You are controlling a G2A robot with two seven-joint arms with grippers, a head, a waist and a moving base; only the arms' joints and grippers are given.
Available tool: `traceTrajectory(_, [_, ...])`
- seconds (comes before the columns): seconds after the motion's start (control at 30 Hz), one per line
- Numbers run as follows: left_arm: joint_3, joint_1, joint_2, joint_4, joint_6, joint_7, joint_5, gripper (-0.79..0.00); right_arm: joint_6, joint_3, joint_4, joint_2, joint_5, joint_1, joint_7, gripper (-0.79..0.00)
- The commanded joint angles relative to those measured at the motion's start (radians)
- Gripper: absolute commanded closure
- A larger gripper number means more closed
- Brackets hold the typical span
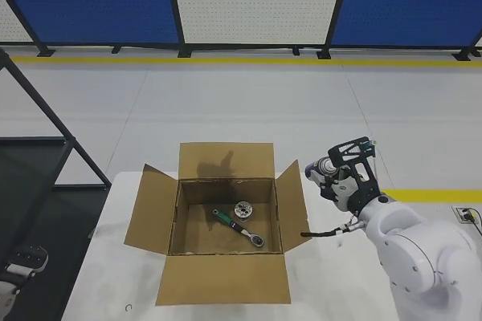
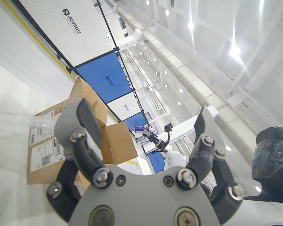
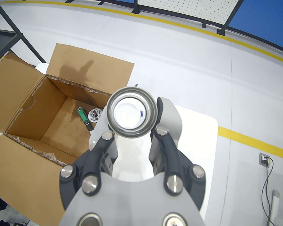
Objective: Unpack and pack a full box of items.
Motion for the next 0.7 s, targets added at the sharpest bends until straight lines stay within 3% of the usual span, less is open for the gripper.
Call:
traceTrajectory(0.0, [0.000,0.000,0.000,0.000,0.000,0.000,0.000,-0.785,0.000,0.000,0.000,0.000,0.000,0.000,0.000,0.000])
traceTrajectory(0.43, [0.000,0.000,0.000,0.000,0.000,0.000,0.000,-0.785,0.000,0.000,0.000,0.000,0.000,0.000,0.000,0.000])
traceTrajectory(0.67, [0.003,-0.006,-0.002,-0.015,0.004,0.018,-0.015,-0.785,-0.014,-0.009,-0.001,-0.002,0.049,0.008,-0.086,0.000])
